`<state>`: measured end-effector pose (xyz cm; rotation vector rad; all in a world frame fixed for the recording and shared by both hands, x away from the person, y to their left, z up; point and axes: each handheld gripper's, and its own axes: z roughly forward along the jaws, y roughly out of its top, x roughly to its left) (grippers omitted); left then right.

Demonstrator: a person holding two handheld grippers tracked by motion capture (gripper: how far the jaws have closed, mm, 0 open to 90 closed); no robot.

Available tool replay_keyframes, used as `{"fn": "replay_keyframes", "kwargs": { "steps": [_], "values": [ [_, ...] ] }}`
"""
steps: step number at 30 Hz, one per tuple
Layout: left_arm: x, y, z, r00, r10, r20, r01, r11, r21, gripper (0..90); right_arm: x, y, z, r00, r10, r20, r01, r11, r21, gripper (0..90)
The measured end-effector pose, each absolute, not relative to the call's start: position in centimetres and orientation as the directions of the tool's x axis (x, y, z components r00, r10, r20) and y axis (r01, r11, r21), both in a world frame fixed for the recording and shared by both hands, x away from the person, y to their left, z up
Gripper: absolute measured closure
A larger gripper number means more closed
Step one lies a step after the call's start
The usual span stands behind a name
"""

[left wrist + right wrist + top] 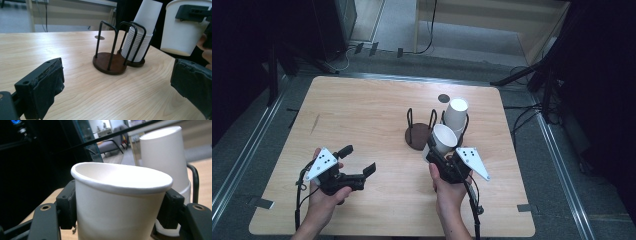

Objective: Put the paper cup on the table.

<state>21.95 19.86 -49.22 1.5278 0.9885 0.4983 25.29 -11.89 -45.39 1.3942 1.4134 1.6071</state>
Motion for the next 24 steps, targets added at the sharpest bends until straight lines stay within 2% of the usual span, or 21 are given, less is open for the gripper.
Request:
{"fn": "replay_keyframes", "kwargs": {
  "steps": [6,17,24],
  "values": [
    [22.0,21.7,-50.3,0.482,0.829,-0.284,0.365,0.105,0.925,0.0,25.1,-12.9,-45.7,-0.311,0.924,0.221,0.163,-0.177,0.971,30.8],
    [21.8,24.6,-51.3,0.41,0.866,-0.287,0.389,0.118,0.913,0.0,25.1,-16.3,-46.5,-0.3,0.947,0.118,0.082,-0.098,0.992,30.2],
    [21.5,26.9,-52.2,0.356,0.886,-0.297,0.392,0.147,0.908,0.0,25.2,-19.0,-47.4,-0.287,0.953,0.096,0.05,-0.085,0.995,28.6]
  ]
}}
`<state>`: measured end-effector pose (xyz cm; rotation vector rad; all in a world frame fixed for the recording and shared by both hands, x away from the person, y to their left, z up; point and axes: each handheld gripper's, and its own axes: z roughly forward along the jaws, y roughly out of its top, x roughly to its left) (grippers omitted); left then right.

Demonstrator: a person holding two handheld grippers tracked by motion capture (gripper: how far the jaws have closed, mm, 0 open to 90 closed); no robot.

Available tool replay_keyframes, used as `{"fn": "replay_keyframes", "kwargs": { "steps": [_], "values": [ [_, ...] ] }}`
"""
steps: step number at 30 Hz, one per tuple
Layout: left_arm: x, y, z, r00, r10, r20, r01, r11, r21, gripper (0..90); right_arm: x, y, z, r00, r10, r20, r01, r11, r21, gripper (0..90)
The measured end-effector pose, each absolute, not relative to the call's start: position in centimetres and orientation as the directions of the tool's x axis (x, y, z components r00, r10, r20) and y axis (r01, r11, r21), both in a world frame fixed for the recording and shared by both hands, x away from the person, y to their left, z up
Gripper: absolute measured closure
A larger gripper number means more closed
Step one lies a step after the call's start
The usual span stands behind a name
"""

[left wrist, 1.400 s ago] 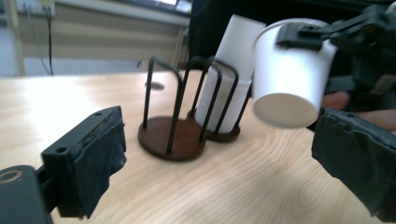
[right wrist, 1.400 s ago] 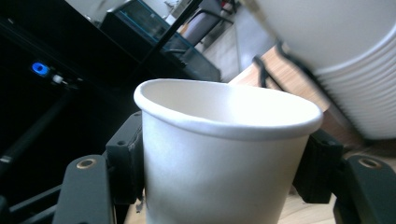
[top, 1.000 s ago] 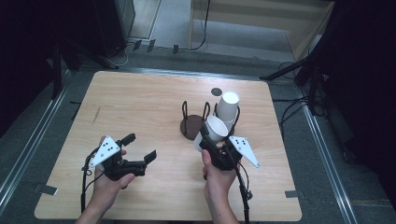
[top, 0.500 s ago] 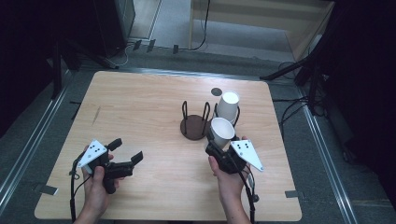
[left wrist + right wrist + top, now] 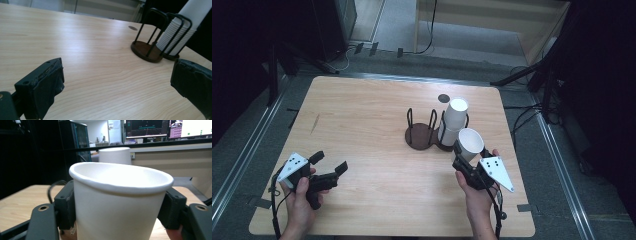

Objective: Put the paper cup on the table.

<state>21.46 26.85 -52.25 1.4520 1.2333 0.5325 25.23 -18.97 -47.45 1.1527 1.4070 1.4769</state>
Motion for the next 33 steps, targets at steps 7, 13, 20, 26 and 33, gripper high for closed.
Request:
{"fn": "replay_keyframes", "kwargs": {
  "steps": [7,13,20,26,33],
  "values": [
    [21.0,29.9,-53.2,0.275,0.916,-0.291,0.381,0.174,0.908,0.0,25.7,-20.9,-47.9,-0.272,0.96,0.066,0.022,-0.063,0.998,28.6],
    [20.6,32.1,-53.9,0.217,0.937,-0.274,0.381,0.177,0.908,0.0,26.5,-22.5,-48.8,-0.252,0.966,0.062,0.016,-0.06,0.998,30.5],
    [20.2,34.7,-54.2,0.147,0.946,-0.288,0.382,0.214,0.899,0.0,27.9,-24.5,-50.6,-0.176,0.984,0.006,-0.027,-0.011,1.0,30.3],
    [20.1,35.8,-54.8,0.113,0.954,-0.279,0.389,0.215,0.896,0.0,29.1,-26.2,-52.5,-0.147,0.988,0.037,-0.046,-0.045,0.998,30.2],
    [20.3,35.7,-55.3,0.115,0.951,-0.288,0.393,0.222,0.892,0.0,30.4,-27.2,-53.9,-0.138,0.99,0.019,-0.003,-0.02,1.0,30.0]
  ]
}}
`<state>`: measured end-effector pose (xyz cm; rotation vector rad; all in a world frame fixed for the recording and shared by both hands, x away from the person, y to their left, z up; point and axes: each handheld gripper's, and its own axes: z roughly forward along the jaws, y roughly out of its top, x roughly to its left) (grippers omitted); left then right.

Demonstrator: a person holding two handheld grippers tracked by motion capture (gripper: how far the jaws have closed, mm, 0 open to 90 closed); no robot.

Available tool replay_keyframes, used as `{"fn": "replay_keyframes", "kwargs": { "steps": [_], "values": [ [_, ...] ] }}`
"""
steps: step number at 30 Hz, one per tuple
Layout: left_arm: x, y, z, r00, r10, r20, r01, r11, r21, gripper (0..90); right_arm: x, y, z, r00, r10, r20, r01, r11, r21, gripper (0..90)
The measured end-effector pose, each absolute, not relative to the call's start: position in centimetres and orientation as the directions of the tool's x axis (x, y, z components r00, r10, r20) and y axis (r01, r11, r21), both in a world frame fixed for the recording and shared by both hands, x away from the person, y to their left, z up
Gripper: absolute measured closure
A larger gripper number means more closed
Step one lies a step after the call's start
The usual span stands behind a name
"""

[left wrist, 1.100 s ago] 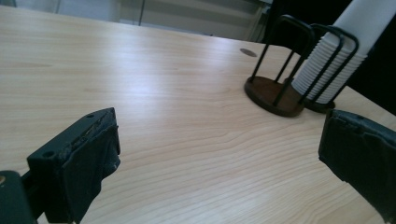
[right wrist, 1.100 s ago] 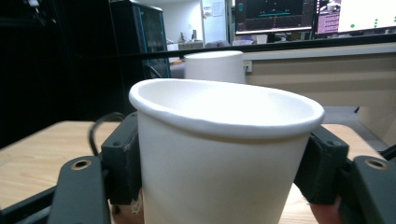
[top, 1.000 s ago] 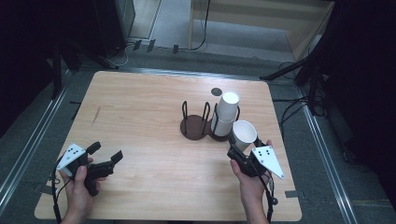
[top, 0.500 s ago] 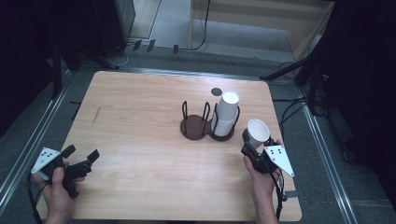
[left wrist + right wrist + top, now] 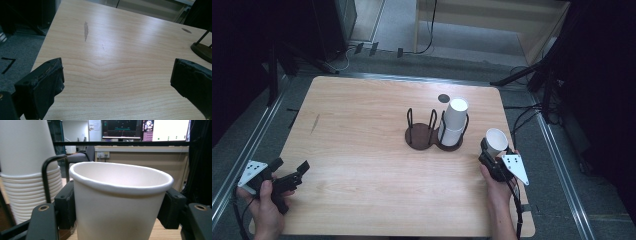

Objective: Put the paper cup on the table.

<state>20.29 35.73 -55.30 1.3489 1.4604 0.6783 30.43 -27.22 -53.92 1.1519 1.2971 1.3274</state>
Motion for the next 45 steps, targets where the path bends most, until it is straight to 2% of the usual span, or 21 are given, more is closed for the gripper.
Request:
{"fn": "replay_keyframes", "kwargs": {
  "steps": [7,13,20,31,45],
  "values": [
    [20.2,36.2,-55.5,0.113,0.935,-0.336,0.381,0.272,0.884,0.0,31.2,-27.3,-54.3,-0.126,0.991,0.034,0.039,-0.029,0.999,29.6],
    [20.2,36.1,-55.5,0.119,0.938,-0.325,0.381,0.259,0.887,0.0,31.6,-27.0,-54.5,-0.089,0.996,0.0,0.075,0.007,0.997,29.3],
    [20.2,36.0,-55.4,0.122,0.941,-0.315,0.378,0.25,0.891,0.0,31.9,-26.5,-54.7,-0.099,0.994,-0.045,0.122,0.057,0.991,28.3],
    [20.3,35.7,-55.4,0.121,0.945,-0.305,0.383,0.239,0.892,0.0,32.3,-27.1,-54.5,-0.118,0.992,0.044,0.212,-0.018,0.977,26.6],
    [20.3,35.7,-55.4,0.135,0.944,-0.301,0.389,0.229,0.893,0.0,32.4,-27.0,-54.4,-0.1,0.994,0.039,0.253,-0.013,0.967,20.3]
  ]
}}
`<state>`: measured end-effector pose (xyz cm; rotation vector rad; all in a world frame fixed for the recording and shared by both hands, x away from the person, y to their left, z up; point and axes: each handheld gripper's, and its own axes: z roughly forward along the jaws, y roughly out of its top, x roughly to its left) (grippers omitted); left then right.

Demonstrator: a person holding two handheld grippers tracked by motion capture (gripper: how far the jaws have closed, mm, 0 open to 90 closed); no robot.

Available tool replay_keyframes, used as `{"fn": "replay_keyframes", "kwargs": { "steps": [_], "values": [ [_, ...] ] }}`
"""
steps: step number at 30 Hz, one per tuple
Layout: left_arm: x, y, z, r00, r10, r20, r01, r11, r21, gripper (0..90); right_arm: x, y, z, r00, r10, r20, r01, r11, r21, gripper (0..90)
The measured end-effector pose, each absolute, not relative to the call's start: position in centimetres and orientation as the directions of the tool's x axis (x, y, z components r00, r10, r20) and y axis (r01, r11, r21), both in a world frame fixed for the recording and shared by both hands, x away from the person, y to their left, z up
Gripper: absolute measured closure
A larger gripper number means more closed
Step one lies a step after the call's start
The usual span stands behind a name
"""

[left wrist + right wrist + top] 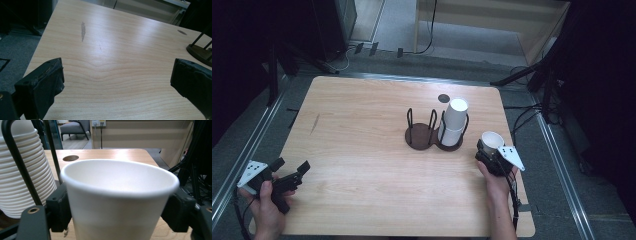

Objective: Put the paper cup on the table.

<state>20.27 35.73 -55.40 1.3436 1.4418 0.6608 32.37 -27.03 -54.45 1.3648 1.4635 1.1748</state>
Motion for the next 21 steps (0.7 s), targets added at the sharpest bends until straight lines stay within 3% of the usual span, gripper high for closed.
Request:
{"fn": "replay_keyframes", "kwargs": {
  "steps": [7,11,21],
  "values": [
    [20.3,35.7,-55.4,0.134,0.944,-0.302,0.389,0.23,0.892,0.0,32.3,-27.0,-54.4,-0.1,0.994,0.042,0.262,-0.015,0.965,11.9],
    [20.3,35.7,-55.4,0.136,0.944,-0.301,0.389,0.229,0.892,0.0,32.2,-27.2,-54.3,-0.109,0.993,0.044,0.246,-0.016,0.969,0.0],
    [20.3,35.8,-55.4,0.139,0.942,-0.306,0.39,0.232,0.891,0.0,30.8,-27.5,-52.8,-0.12,0.992,0.022,0.198,0.002,0.98,0.0]
  ]
}}
